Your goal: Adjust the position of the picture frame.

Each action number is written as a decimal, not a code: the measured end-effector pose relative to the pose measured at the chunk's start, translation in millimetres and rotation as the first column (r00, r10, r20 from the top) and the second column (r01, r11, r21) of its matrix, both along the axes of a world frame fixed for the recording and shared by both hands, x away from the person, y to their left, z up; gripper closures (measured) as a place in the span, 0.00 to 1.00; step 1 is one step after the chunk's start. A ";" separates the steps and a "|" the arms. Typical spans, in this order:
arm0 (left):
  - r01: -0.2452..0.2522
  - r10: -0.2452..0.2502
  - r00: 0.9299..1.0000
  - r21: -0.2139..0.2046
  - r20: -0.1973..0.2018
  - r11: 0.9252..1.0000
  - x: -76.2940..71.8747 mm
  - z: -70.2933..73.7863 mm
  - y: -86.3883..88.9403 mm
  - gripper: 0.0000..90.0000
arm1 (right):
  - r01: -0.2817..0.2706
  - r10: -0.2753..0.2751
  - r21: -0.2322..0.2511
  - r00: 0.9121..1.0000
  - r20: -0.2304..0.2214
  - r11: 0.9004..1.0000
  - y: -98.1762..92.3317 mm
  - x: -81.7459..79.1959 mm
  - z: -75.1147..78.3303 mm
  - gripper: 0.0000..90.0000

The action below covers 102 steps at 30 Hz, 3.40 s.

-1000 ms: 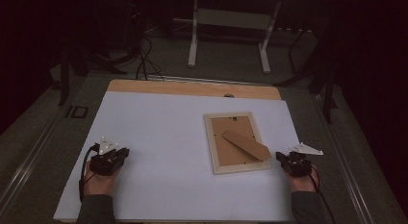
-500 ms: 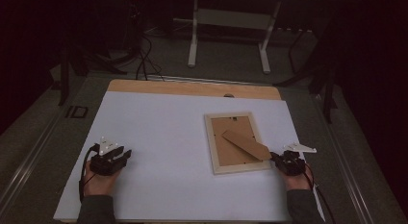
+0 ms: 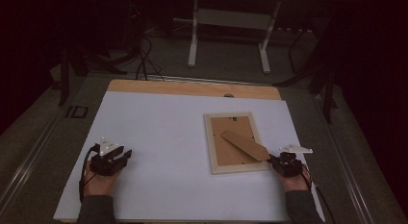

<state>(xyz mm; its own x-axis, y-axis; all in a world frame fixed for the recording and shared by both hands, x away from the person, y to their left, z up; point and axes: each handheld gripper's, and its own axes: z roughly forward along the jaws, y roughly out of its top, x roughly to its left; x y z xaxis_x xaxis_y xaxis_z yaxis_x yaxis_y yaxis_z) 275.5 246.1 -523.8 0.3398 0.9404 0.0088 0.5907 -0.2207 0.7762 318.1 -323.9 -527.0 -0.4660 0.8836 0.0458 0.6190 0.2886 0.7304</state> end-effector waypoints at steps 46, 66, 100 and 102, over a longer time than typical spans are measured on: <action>0.054 -0.054 0.998 -0.005 -0.015 0.999 0.3 0.0 -11.9 0.73 | -0.228 0.228 -0.002 0.974 0.020 0.974 54.8 -12.6 2.8 1.00; 0.059 -0.059 0.998 0.000 -0.013 0.998 0.2 0.0 -13.1 0.73 | -0.319 0.319 0.001 0.947 0.030 0.948 85.2 -15.6 1.2 1.00; 0.058 -0.058 0.998 -0.003 -0.004 0.998 -0.9 0.8 -15.6 0.72 | -0.446 0.447 -0.029 0.893 0.048 0.895 141.0 -17.3 0.3 1.00; 0.057 -0.057 0.998 -0.002 -0.004 0.998 -1.1 0.9 -15.8 0.72 | -0.451 0.452 -0.034 0.891 0.050 0.892 143.7 -17.2 0.3 1.00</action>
